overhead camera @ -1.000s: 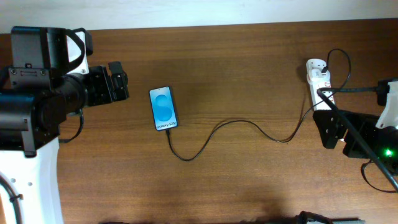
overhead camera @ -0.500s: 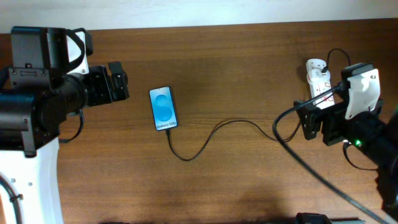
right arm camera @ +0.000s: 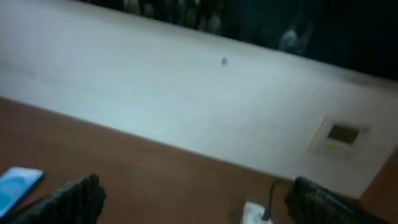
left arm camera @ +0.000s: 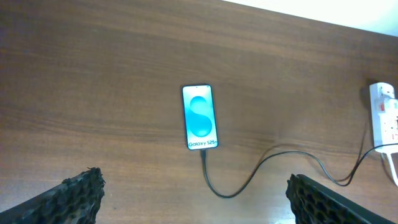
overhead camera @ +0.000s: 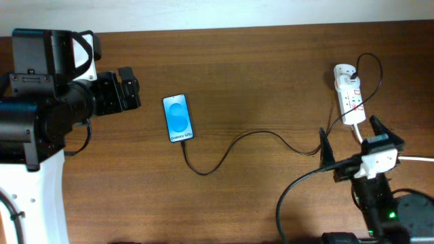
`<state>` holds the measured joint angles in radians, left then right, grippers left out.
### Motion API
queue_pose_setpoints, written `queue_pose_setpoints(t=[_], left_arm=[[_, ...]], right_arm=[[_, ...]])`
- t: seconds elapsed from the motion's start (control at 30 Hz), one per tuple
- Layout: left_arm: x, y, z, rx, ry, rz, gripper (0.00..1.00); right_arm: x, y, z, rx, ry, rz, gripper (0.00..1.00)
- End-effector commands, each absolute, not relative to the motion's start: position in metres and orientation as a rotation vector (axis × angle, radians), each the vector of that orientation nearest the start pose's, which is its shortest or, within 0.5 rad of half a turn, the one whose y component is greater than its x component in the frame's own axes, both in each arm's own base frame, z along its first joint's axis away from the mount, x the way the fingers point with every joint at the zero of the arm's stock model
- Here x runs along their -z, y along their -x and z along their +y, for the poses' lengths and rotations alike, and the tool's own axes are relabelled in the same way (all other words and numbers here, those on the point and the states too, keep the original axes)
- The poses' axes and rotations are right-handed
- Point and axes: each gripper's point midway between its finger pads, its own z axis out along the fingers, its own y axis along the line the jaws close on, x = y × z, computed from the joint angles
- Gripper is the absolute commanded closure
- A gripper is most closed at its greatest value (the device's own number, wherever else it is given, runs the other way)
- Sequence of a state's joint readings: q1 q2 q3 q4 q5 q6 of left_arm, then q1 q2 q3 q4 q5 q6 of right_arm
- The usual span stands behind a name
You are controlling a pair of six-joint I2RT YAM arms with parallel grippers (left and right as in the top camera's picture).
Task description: Plug charger to phone and switch on socket
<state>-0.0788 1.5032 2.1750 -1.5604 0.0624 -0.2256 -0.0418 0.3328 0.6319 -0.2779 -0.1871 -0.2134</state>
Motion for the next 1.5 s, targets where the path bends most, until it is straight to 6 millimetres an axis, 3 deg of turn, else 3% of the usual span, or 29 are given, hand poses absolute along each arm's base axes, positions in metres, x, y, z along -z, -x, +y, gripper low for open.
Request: queue_pose_setpoints(t=[0.0,0.13,0.33,0.5,0.53,0.73,0.97,1.47], left_arm=[[-0.389,-0.308,-0.033,0.198,0.152,2.450,0.01],[-0.389,-0.308,-0.033,0.198,0.152,2.450,0.01],[-0.389,-0.308,-0.033,0.198,0.152,2.450,0.01],[-0.389,-0.308,-0.033,0.198,0.152,2.450,0.01],[-0.389,-0.308,-0.033,0.198,0.152,2.450,0.01],[-0.389,-0.308,-0.033,0.198,0.152,2.450,0.01],[-0.389,-0.308,-0.033,0.198,0.152,2.450,0.01],[-0.389,-0.308,-0.033,0.198,0.152,2.450,0.01]], right_arm=[[-0.299,-0.237,0.019,0.076,0.252,1.480,0.02],[-0.269,-0.236,0.016,0.091,0.236,1.425,0.02],[-0.249,-0.234,0.015,0.105,0.223,1.372,0.02],[-0.214,-0.240,0.029,0.050,0.268,1.431,0.02],[-0.197,-0.243,0.033,0.033,0.283,1.461,0.02],[-0.161,-0.243,0.038,-0.001,0.314,1.596,0.01],[-0.159,-0.245,0.012,0.014,0.164,1.627,0.02],[-0.159,-0.245,0.012,0.014,0.163,1.627,0.02]])
